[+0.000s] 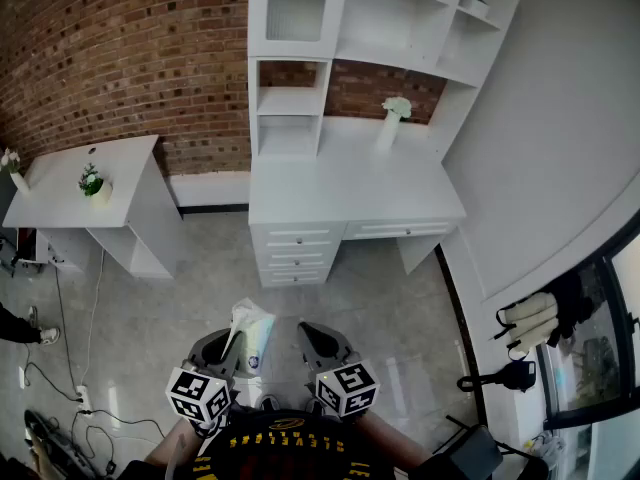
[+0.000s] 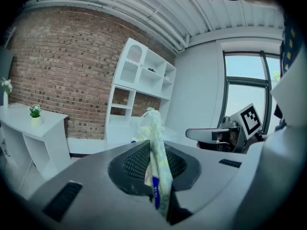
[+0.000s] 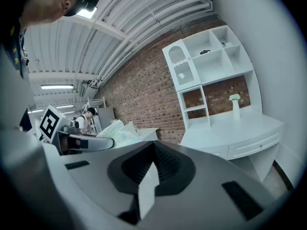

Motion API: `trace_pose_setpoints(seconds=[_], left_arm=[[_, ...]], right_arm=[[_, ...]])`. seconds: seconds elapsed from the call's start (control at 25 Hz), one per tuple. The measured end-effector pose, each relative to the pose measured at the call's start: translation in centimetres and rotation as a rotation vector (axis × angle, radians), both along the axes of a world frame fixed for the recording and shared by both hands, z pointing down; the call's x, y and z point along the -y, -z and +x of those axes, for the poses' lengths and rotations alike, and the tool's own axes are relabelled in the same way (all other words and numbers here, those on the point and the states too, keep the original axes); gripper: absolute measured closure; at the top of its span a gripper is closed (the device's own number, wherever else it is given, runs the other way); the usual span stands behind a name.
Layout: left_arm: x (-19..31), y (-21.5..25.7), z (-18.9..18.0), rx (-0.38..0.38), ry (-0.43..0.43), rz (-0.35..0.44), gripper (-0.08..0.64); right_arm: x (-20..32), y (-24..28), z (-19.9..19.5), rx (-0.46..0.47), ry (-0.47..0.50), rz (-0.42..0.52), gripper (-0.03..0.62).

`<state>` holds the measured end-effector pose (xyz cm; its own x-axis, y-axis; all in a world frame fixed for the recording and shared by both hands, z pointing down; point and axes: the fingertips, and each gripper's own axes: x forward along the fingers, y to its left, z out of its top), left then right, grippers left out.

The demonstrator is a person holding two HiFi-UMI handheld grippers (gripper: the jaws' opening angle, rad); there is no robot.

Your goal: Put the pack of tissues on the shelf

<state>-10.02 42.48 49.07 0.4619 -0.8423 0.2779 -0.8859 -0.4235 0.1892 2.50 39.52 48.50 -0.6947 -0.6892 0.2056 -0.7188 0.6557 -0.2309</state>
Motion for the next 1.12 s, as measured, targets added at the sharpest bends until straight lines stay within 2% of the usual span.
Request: trace_pose_setpoints(seconds=[0.28,0.48,0.68,0.92,1.12], left_arm=[[-1.4,0.6,6.8,0.006,-0.025,0.001,0.522],[-2.0,0.7,8.7,0.021,-0.023,0.005,0.522],[-1.5,1.2,10.8,0.022,0.004,0.020,0.522],[-2.0,1.3,15.3,0.016,0.016,0.036,0.522],[-1.9,0.6,16.5,0.040,0.020,0.012,0.522]], right_arm=[[-0.9,0.3,5.0,-0.003,0.005,0.019,0.594],[-1.3,1.6,7.4,0.066,-0.027,0.072,0.594],[-1.4,2.6,10.4,0.026,-0.050,0.119,0.594],[-1.3,1.7,14.9,0.038,-0.061,0.096,0.594],[-1.4,1.4,15.9,0.047,-0.044,0.081,0.594]])
